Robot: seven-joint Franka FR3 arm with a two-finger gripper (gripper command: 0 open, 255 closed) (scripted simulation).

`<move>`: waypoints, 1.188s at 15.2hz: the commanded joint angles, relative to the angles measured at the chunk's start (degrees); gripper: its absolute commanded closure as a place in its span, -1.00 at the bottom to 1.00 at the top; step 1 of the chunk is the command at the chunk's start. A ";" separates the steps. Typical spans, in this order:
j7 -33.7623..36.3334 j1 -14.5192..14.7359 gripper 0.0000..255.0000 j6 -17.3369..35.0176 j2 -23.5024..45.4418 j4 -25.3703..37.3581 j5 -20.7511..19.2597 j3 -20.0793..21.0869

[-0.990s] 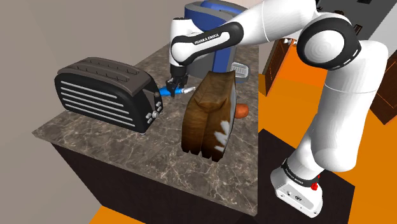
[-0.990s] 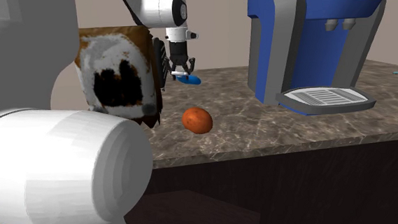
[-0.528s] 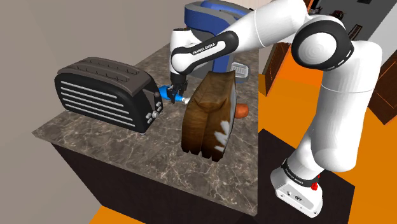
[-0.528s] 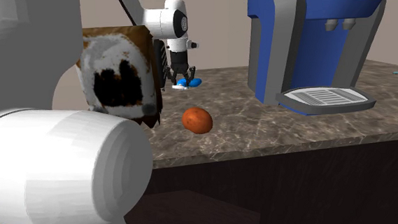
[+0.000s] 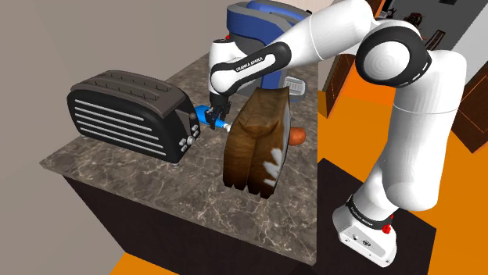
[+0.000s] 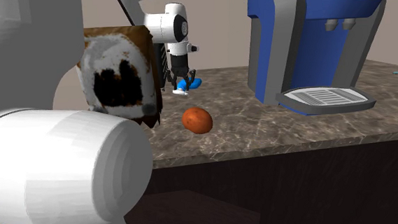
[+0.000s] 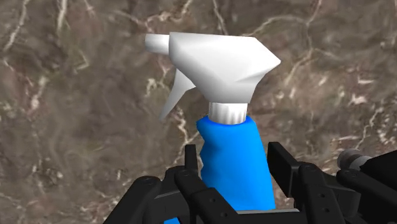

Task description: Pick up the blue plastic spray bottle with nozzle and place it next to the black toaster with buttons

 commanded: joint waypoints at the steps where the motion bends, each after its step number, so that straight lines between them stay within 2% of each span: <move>1: 0.00 0.00 1.00 0.01 0.00 0.00 0.00 0.00; 2: 0.00 0.00 -1.00 0.01 0.00 0.00 0.00 0.00; 7: 0.00 0.00 -1.00 0.01 0.00 0.00 0.00 0.00; 11: 0.16 -0.06 -1.00 -6.06 -3.45 2.63 -0.26 -0.14; 18: 0.16 -0.06 -1.00 -6.06 -3.45 2.63 -0.26 -0.14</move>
